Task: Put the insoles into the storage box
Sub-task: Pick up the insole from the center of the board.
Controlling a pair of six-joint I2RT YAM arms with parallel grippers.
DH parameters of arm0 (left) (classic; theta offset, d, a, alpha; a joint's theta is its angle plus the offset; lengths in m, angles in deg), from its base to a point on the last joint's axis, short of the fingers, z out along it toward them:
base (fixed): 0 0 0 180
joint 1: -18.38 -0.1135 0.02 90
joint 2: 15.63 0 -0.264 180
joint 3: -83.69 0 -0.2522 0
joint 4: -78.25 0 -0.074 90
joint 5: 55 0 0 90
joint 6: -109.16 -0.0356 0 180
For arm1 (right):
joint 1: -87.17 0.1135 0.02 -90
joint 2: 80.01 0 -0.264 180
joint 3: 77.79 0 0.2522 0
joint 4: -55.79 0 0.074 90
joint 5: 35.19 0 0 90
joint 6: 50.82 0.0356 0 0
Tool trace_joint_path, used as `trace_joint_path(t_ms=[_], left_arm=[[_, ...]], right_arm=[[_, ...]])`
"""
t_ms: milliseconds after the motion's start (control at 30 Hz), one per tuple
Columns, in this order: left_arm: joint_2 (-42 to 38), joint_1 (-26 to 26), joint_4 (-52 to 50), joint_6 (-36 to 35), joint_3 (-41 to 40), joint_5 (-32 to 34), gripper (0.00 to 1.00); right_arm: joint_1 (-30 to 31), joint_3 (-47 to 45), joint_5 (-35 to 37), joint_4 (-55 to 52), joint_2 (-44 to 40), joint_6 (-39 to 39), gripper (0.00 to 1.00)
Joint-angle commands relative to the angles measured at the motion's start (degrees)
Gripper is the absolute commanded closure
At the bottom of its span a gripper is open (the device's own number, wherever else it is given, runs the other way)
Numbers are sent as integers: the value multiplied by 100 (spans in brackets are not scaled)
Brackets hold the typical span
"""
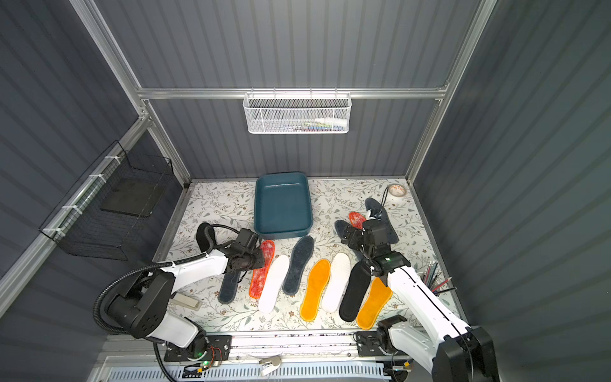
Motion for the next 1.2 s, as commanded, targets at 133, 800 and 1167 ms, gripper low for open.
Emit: trace_joint_path(t_ms=[133, 800, 1167], left_arm=[[21, 36, -612, -65, -21, -59, 99], [-2102, 36, -1372, -543, 162, 299, 100], [-3418, 36, -600, -603, -263, -60, 100]], right_arm=[[17, -93, 122, -30, -69, 24, 1], [19, -14, 65, -157, -246, -104, 1], [31, 5, -642, -25, -375, -116, 1]])
